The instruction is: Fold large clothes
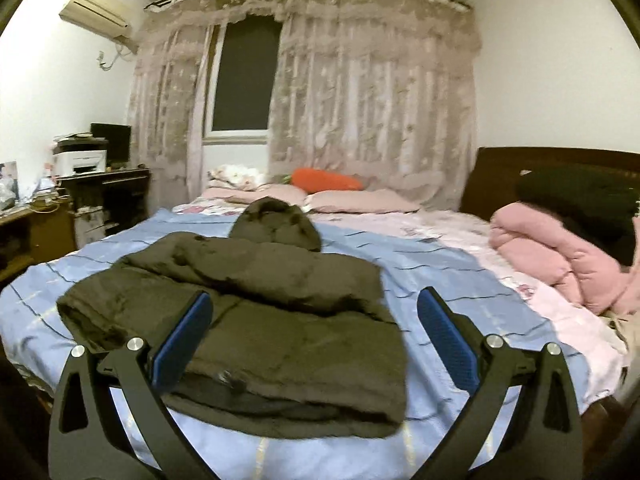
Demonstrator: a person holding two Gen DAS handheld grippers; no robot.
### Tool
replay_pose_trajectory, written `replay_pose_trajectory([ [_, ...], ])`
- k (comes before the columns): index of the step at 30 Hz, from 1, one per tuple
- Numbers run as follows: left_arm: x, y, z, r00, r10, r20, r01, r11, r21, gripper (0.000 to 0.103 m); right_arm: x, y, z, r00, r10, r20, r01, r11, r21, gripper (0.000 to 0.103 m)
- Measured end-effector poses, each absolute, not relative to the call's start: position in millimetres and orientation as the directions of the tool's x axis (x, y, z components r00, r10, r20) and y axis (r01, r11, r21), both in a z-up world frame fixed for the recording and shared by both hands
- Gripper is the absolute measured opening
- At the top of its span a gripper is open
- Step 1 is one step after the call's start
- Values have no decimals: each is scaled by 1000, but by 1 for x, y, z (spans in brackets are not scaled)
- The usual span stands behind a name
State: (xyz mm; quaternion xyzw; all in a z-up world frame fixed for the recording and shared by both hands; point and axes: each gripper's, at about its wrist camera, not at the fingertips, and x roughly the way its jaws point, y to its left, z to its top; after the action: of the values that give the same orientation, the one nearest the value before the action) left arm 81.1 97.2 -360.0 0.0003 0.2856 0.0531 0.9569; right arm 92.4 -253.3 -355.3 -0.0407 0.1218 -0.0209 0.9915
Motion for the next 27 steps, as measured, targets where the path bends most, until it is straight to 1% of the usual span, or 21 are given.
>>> replay_pose_trajectory([
  [3, 78, 82, -355, 842, 99, -530, -85, 995, 50, 101, 85, -266, -363, 971, -60, -233, 47, 997, -62, 102],
  [5, 77, 76, -352, 841, 86, -534, -74, 996, 45, 101, 81, -269, -365, 969, -62, -240, 48, 997, -65, 102],
  [8, 75, 67, -350, 840, 78, -536, -68, 997, 39, 101, 76, -275, -365, 972, -67, -224, 54, 997, -63, 102],
  [12, 73, 59, -345, 842, 88, -532, -69, 996, 57, 101, 75, -279, -366, 969, -59, -240, 49, 998, -47, 102],
  [27, 69, 68, -337, 845, 88, -528, -77, 996, 42, 101, 69, -277, -370, 968, -81, -236, 70, 996, -55, 102],
])
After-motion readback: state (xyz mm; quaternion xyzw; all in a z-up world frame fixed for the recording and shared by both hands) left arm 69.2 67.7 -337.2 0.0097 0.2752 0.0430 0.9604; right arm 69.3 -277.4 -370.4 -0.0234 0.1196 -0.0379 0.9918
